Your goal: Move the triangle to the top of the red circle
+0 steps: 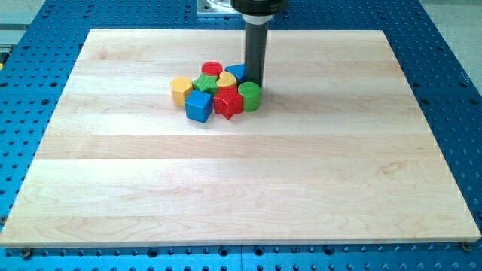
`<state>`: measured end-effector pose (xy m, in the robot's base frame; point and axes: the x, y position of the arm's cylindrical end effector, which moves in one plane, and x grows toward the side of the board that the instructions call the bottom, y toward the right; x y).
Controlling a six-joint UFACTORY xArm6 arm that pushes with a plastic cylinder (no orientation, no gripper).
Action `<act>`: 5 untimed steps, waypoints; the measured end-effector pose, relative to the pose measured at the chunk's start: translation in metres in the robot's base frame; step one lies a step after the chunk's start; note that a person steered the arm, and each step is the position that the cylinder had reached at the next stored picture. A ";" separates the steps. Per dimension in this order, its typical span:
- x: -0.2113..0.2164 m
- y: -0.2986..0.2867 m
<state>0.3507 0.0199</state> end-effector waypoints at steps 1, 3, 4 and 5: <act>0.016 0.001; -0.009 -0.001; -0.025 -0.001; -0.024 0.012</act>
<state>0.3263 0.0318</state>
